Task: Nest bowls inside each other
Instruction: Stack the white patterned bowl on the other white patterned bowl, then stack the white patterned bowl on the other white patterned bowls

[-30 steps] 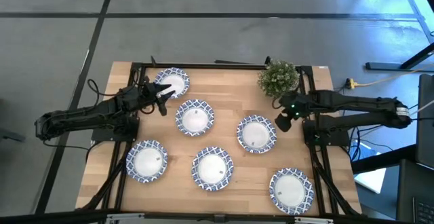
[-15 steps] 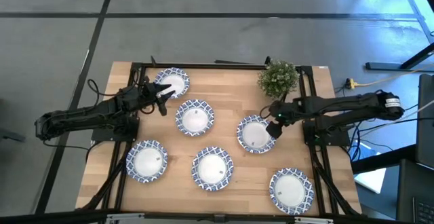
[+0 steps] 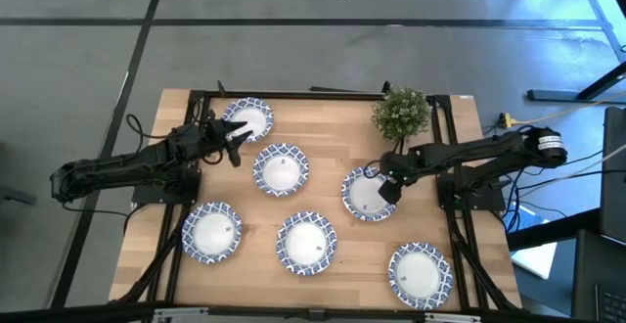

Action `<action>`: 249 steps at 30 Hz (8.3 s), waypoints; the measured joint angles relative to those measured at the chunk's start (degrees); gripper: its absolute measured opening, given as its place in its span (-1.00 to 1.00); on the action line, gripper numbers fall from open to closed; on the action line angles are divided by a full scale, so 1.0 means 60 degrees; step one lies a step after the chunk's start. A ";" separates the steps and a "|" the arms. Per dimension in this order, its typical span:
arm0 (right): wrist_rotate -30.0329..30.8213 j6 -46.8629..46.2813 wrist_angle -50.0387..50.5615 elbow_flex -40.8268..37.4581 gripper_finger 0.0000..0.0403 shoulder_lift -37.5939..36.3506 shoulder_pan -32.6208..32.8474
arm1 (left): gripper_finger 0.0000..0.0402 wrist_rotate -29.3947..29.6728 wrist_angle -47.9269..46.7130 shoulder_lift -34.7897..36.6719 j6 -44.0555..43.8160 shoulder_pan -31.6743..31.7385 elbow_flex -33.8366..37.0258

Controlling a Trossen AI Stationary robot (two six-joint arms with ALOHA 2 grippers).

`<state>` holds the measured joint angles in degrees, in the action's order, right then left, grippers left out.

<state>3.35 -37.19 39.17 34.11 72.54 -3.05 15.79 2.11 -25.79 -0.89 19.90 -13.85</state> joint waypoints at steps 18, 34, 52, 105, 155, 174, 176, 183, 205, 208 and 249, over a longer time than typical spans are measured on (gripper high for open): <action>0.0005 0.0111 -0.0405 0.0000 -0.50 0.0269 -0.0004 | -0.26 0.0000 0.0000 -0.0002 0.0000 0.0000 0.0000; 0.0045 0.0910 -0.1110 0.1143 -0.64 0.0269 -0.0075 | -0.26 0.0000 0.0000 0.0002 -0.0011 0.0000 0.0000; 0.0033 0.2323 -0.1059 0.2415 -0.93 0.0282 -0.1286 | -0.26 0.0000 0.0001 0.0001 -0.0040 0.0000 0.0000; -0.3413 0.6288 -0.1475 1.2042 -0.97 0.8557 -0.1993 | -0.26 0.0002 -0.0304 -0.0002 -0.0080 0.0000 0.0000; -0.3473 0.6986 -0.1775 1.2393 -0.07 0.8971 -0.2281 | -0.26 0.0004 -0.0506 0.0002 -0.0087 0.0000 0.0000; -0.3911 0.8264 0.0962 1.2938 0.02 0.8062 -0.2359 | -0.26 0.0001 -0.0495 -0.0001 -0.0087 0.0000 0.0000; -0.4450 0.8428 0.1395 1.2939 0.02 0.7896 -0.2313 | -0.26 0.0000 -0.0495 0.0001 -0.0087 0.0000 0.0000; -0.4747 0.8968 0.2371 1.2697 0.02 0.7392 -0.1859 | -0.26 0.0000 -0.0498 0.0000 -0.0087 0.0000 0.0000; -0.2719 0.5165 -0.1078 0.3978 0.02 0.0277 -0.0818 | -0.26 0.0000 -0.0492 0.0001 -0.0082 -0.0004 0.0000; -0.2438 0.4401 -0.1072 0.3259 0.02 -0.0673 -0.0323 | -0.26 0.0000 -0.0492 0.0002 -0.0080 -0.0002 0.0000; 0.0445 -0.4537 0.1101 0.0809 -0.18 -0.2846 0.8800 | -0.26 0.0000 -0.0488 -0.0001 -0.0081 -0.0003 0.0000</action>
<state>6.02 -64.41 45.78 38.96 55.46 49.75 15.79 -0.82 -25.80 -1.37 19.88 -13.85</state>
